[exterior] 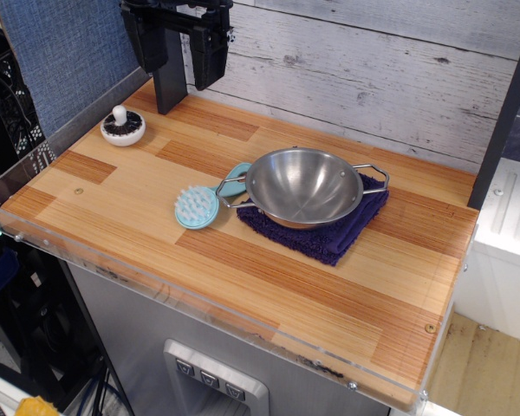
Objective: Put silver bowl between mushroom and blue brush
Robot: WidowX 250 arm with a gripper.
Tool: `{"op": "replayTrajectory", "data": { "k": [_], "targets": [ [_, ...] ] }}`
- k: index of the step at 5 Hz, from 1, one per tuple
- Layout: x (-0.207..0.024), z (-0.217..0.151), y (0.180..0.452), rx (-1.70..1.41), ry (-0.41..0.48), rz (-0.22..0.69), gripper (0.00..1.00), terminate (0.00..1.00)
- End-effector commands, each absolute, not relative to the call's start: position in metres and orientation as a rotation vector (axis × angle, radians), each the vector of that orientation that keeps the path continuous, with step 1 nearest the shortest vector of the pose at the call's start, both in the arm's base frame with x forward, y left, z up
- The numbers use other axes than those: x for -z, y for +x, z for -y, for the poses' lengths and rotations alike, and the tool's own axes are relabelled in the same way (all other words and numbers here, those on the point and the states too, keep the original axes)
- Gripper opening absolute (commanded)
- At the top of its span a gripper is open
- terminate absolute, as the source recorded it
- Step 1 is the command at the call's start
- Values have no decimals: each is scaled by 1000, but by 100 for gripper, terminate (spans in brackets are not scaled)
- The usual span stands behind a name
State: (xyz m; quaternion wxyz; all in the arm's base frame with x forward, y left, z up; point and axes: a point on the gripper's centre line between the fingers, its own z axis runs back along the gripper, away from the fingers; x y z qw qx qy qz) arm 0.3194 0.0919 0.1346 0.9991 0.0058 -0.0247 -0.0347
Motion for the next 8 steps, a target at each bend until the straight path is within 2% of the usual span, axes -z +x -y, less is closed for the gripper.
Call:
{"op": "replayTrajectory", "data": {
  "k": [1,5,7,8],
  "targets": [
    [-135,-92,319,69,12,49,100,0],
    [-105,-18,298,267,5,36,100,0],
    [-93,40,285,471,21,42,100,0],
    [-86,49,287,509,19,40,100,0]
  ]
}}
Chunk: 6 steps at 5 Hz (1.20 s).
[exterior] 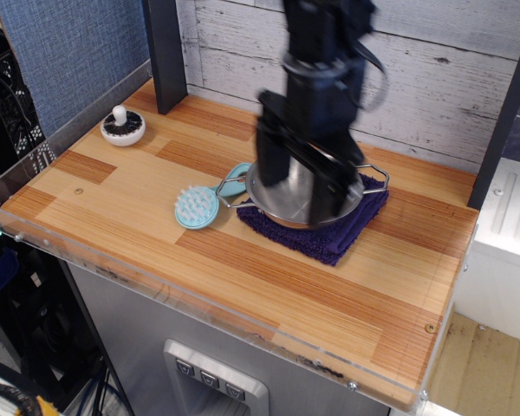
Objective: Put silver bowl between mushroom and blue brush
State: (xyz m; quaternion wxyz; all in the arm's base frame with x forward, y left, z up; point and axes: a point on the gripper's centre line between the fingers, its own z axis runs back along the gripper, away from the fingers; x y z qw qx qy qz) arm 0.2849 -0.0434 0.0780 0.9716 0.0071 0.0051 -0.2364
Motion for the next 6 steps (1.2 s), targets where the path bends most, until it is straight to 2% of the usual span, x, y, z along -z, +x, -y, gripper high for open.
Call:
{"op": "replayTrajectory", "data": {
  "k": [1,3,4,6],
  "targets": [
    [-69,44,297,486,25,-4,100,0],
    [-38,19,320,432,42,-59,100,0],
    [-30,19,319,429,53,-56,0,0],
    [-42,24,314,463,50,-24,0,0]
  ]
}}
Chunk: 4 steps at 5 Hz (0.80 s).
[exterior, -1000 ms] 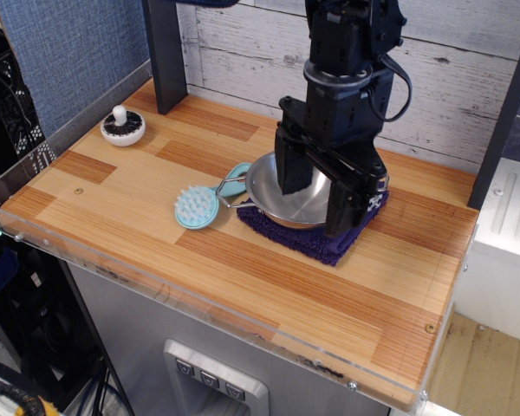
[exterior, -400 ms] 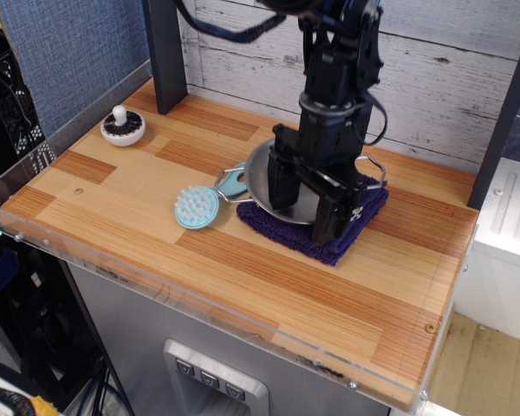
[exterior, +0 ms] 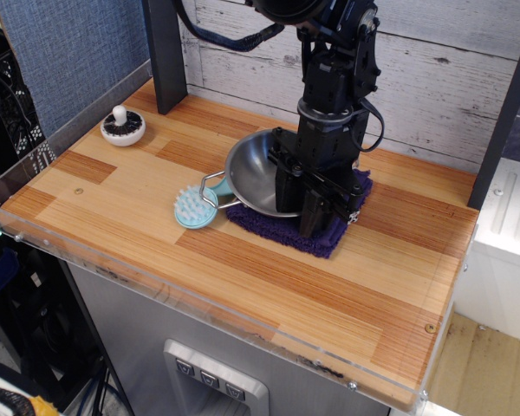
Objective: Put silver bowl between mushroom and blue brush
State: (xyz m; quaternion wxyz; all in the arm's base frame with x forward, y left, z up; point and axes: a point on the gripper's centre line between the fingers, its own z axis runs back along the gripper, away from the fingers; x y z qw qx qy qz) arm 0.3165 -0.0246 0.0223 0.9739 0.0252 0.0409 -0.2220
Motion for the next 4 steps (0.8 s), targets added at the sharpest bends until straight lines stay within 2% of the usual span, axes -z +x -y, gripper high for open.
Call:
{"op": "replayTrajectory", "data": {
  "k": [1,2,3,4],
  "targets": [
    [-66,21,313,436,25,31,0,0],
    [-113,3,315,288,-28,130,0,0],
    [-152,-36,316,66,-30,196,0,0],
    [-158,-76,316,-39,-54,196,0,0]
  ]
}}
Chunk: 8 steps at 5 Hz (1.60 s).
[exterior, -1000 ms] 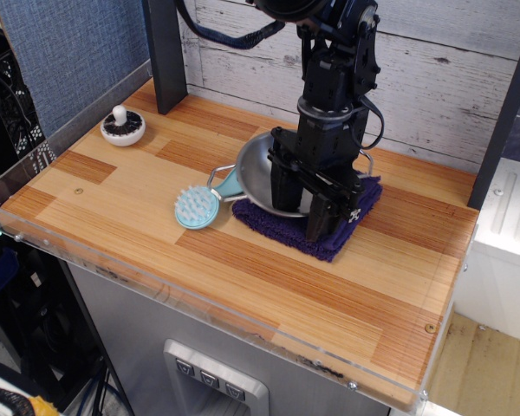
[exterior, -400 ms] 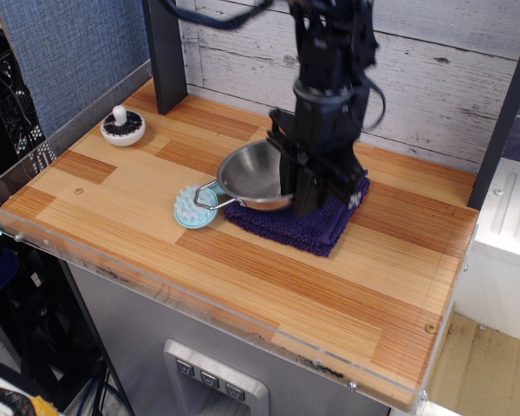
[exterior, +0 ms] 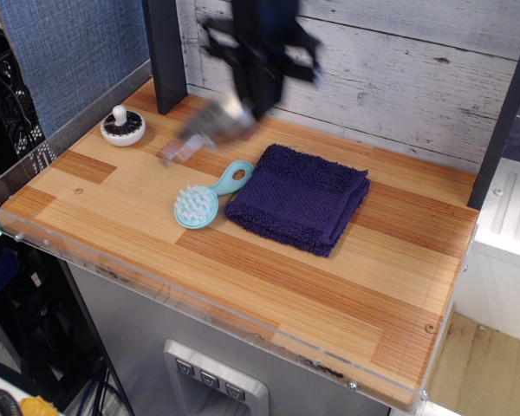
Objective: Put silver bowl between mushroom and blue brush
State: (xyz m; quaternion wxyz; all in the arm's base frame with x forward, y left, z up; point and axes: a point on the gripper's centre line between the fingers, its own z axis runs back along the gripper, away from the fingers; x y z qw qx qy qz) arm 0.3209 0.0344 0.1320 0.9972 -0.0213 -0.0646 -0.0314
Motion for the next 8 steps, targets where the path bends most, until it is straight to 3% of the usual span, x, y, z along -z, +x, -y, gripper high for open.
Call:
{"op": "replayTrajectory", "data": {
  "k": [1,3,5,8],
  "targets": [
    [-145,-109,313,-115,-13,156,0,0],
    [-101,-126,304,-109,37,74,0,0],
    [-82,-110,308,-69,55,59,0,0],
    [-45,-115,316,-93,53,-53,0,0]
  ]
}}
